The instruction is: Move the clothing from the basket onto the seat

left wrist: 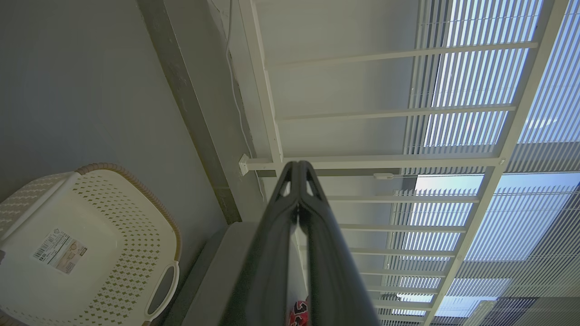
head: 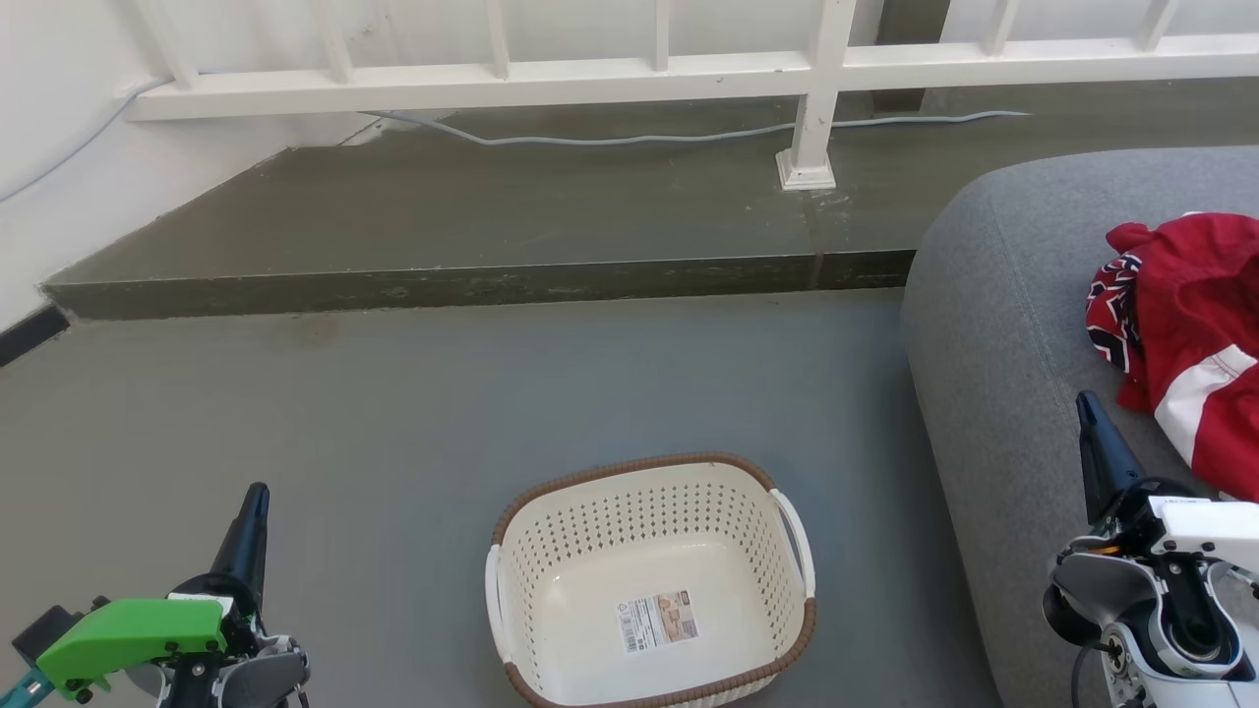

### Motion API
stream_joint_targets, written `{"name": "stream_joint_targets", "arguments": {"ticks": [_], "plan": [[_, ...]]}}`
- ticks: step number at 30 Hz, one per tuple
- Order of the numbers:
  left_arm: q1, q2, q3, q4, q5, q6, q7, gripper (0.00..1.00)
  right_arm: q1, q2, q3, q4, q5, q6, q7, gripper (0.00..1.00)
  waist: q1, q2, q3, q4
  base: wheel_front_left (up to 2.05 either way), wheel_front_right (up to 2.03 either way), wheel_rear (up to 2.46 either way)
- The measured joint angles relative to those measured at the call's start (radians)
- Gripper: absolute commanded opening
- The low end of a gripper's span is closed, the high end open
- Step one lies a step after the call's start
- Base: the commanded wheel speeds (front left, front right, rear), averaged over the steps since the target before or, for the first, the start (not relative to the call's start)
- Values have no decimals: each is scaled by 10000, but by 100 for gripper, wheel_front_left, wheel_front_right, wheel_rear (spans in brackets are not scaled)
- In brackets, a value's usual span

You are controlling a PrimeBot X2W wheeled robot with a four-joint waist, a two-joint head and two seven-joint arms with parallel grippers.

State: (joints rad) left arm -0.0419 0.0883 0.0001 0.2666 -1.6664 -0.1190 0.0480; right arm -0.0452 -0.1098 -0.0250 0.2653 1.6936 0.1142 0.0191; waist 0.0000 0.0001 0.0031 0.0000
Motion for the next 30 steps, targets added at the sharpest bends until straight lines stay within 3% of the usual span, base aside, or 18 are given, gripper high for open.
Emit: {"name": "stream_joint_targets", "arguments": {"ticks": [30], "plan": [[-16, -17, 23, 94, 0, -10, 38, 0, -81, 6, -31, 69, 0, 2, 52, 0, 0, 0, -4, 0, 0, 0, 0]]}}
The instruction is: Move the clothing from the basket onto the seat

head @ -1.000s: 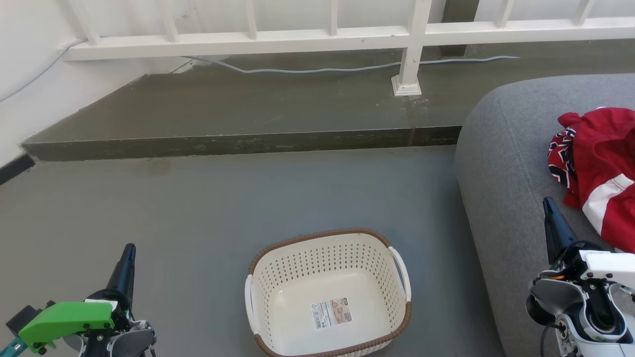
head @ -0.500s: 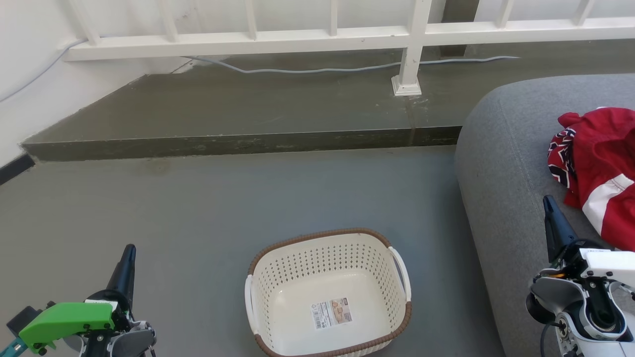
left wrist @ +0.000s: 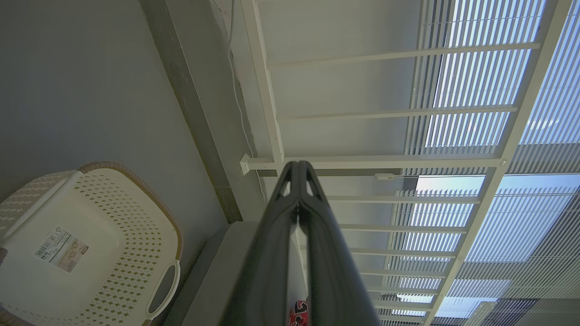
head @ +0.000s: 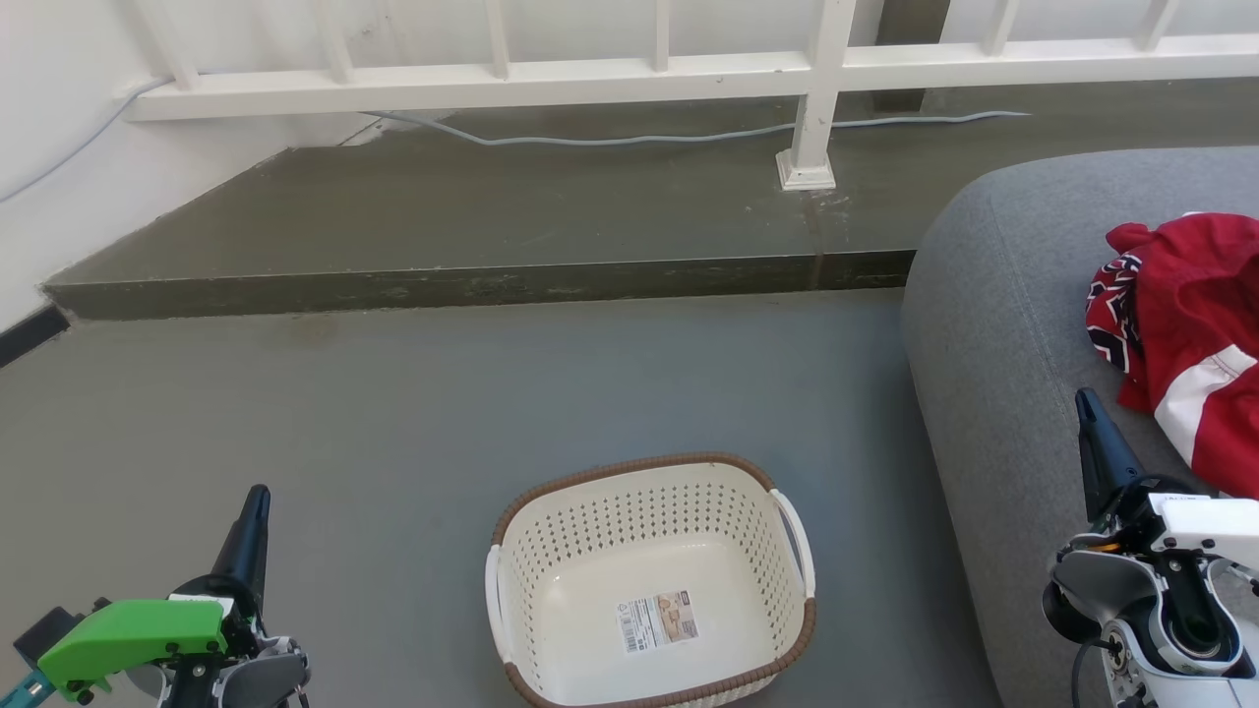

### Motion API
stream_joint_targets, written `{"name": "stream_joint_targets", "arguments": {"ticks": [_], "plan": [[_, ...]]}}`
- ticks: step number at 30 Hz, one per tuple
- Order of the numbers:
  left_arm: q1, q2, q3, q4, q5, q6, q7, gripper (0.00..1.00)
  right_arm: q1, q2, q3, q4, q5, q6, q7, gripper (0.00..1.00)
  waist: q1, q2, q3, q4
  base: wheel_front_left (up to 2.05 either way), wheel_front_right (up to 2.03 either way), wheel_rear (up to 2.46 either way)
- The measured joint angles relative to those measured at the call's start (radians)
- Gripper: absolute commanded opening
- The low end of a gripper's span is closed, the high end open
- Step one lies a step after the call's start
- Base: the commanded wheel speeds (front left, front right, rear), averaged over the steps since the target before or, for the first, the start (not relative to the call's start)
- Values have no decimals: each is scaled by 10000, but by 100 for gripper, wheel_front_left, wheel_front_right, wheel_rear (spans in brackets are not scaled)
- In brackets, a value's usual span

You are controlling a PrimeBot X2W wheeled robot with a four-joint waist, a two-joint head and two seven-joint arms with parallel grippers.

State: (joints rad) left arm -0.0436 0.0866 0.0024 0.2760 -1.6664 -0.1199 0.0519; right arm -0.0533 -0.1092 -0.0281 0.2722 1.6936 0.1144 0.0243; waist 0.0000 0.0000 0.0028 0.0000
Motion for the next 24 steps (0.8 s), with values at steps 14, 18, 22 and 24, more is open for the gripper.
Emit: {"name": "stream_joint_targets", "arguments": {"ticks": [14, 18, 22, 24], "plan": [[-12, -4, 12, 12, 0, 0, 2, 0, -2, 6, -15, 27, -2, 0, 31, 0, 0, 0, -1, 0, 0, 0, 0], [-16, -6, 15, 13, 2, 0, 2, 0, -3, 8, -19, 35, -2, 0, 33, 0, 0, 0, -1, 0, 0, 0, 0], [-29, -8, 17, 15, 2, -2, 2, 0, -4, 8, -23, 38, -2, 2, 33, 0, 0, 0, -2, 0, 0, 0, 0], [-34, -8, 19, 17, 2, -2, 2, 0, -4, 10, -25, 40, -2, 2, 33, 0, 0, 0, -2, 0, 0, 0, 0]]}}
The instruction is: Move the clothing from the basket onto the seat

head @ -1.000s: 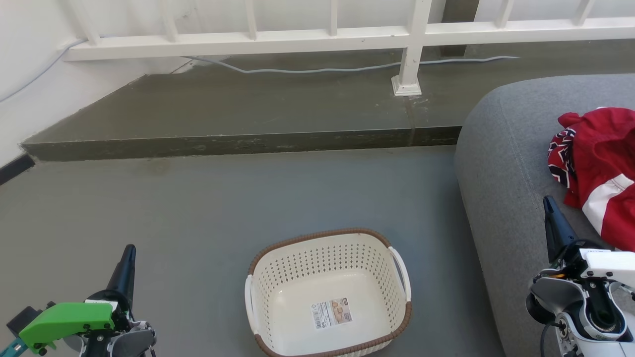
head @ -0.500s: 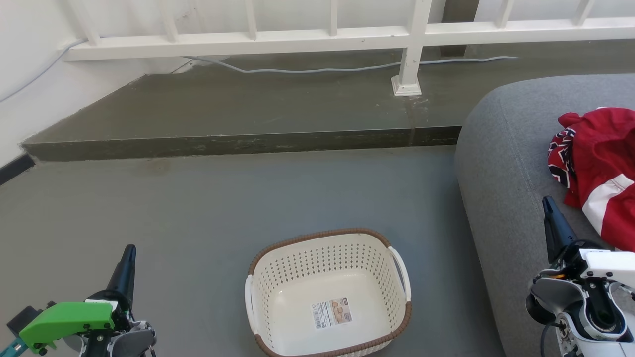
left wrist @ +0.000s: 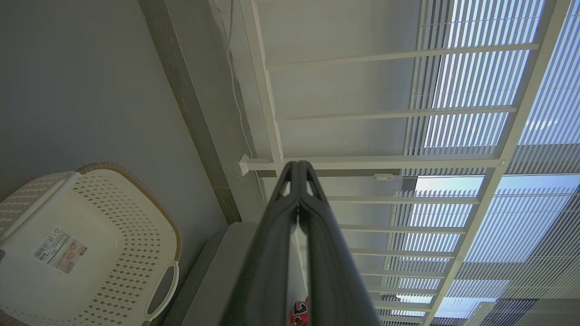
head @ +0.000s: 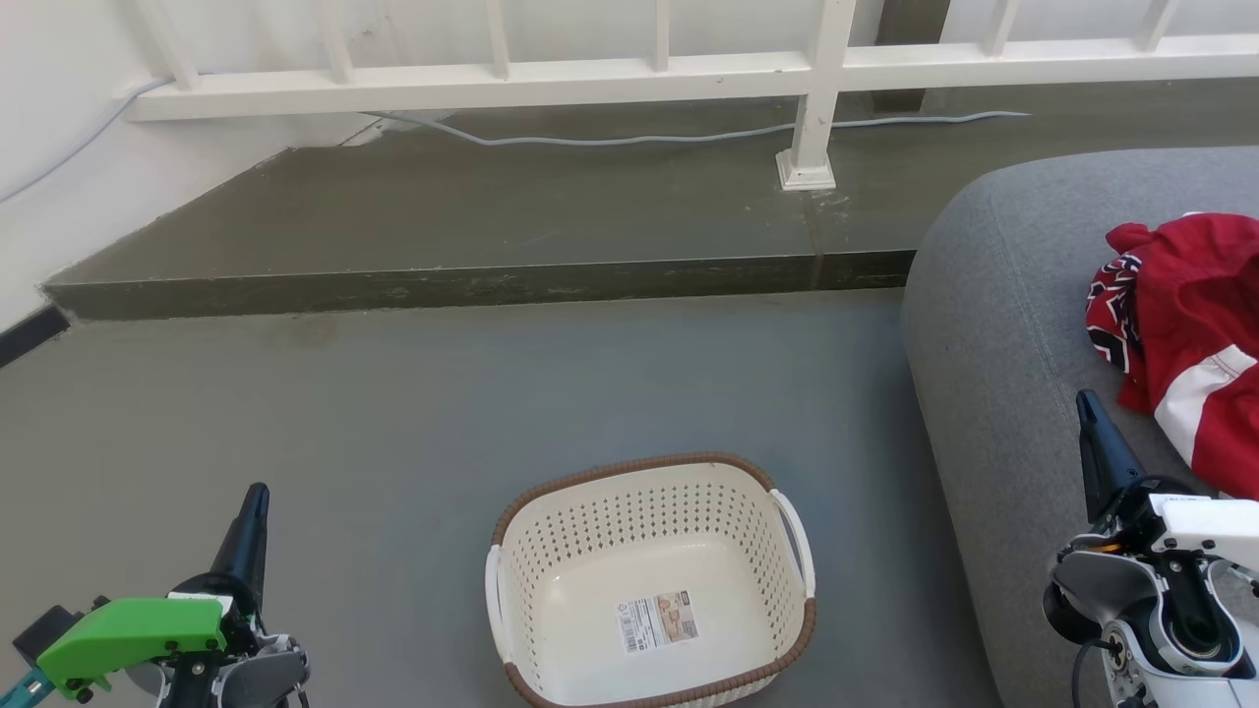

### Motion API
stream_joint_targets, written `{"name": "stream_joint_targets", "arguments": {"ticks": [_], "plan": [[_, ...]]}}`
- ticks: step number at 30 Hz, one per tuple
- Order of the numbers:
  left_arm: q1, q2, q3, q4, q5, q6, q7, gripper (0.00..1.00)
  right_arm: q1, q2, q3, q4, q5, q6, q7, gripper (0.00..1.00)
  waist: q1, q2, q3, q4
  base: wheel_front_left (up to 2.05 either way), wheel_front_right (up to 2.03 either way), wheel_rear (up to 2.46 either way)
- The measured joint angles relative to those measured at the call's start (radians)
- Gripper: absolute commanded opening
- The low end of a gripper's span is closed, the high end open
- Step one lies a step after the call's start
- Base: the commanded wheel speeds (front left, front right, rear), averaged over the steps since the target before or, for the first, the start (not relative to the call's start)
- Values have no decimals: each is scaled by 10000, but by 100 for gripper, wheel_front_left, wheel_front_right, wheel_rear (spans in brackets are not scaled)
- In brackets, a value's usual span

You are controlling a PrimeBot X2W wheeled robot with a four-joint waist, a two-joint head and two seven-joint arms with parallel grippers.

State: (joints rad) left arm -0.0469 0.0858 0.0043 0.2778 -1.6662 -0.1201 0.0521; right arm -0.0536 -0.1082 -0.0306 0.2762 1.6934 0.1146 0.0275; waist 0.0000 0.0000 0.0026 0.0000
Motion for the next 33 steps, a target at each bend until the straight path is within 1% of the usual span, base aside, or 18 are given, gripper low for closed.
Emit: {"name": "stream_joint_targets", "arguments": {"ticks": [33], "plan": [[-98, -10, 38, 13, 0, 0, 4, 0, -3, 44, -42, 29, -2, 40, 12, 0, 0, 0, -1, 0, 0, 0, 0]]}}
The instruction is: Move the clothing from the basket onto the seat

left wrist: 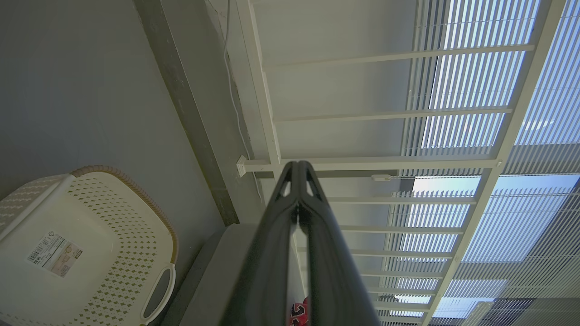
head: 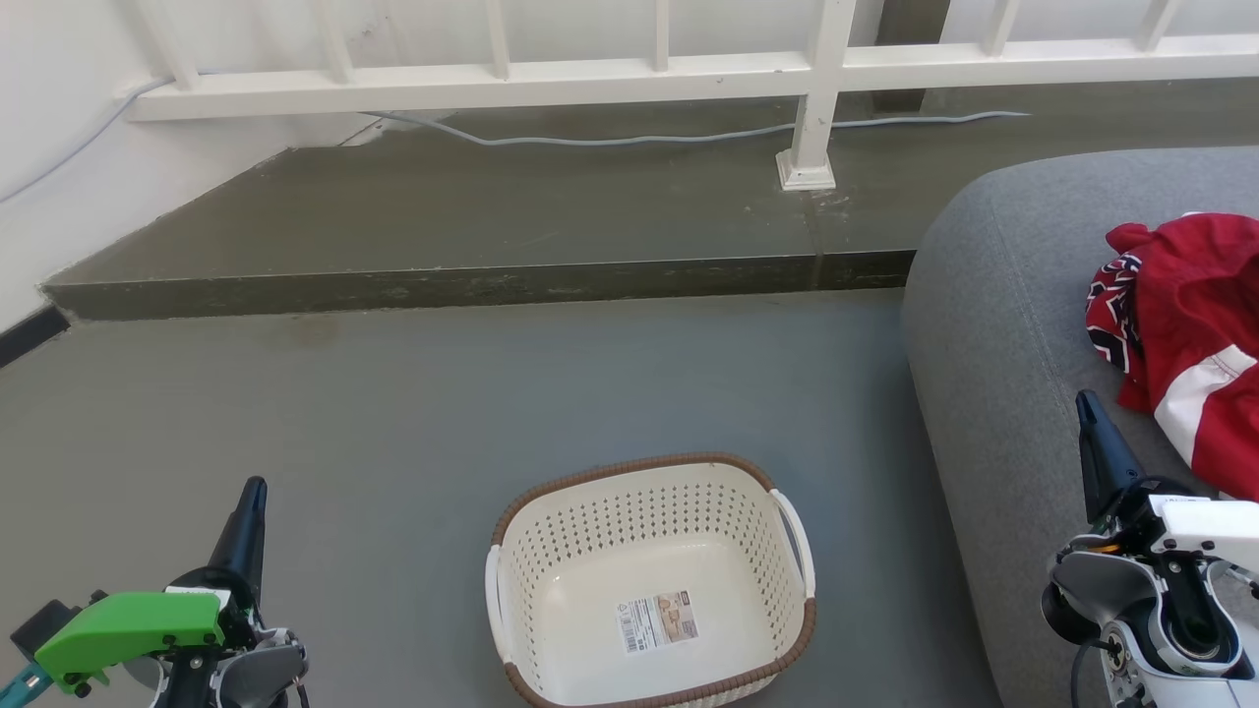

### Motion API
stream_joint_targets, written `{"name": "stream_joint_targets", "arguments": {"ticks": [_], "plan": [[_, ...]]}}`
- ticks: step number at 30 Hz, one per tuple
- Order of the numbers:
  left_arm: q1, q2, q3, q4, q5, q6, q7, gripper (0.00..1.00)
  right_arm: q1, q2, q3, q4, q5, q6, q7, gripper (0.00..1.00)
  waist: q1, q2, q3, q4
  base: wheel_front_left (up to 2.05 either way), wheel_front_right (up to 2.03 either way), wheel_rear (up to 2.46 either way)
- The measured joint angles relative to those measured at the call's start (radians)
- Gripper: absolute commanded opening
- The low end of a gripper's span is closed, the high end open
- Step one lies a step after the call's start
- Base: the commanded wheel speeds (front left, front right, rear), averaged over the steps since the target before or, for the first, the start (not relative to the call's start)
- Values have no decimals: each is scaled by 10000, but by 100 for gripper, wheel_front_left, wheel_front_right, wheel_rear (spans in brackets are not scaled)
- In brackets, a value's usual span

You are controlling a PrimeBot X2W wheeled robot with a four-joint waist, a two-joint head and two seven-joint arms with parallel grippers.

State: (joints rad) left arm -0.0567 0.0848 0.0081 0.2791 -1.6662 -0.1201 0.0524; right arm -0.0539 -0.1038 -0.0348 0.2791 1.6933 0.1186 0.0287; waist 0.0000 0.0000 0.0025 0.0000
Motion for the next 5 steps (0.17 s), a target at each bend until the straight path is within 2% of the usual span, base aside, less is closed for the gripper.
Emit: {"name": "stream_joint_targets", "arguments": {"ticks": [5], "plan": [[0, -4, 8, -2, 0, 0, 10, 0, -1, 10, -10, 0, -12, 0, 0, 0, 0, 0, 0, 0, 0, 0, 0]]}}
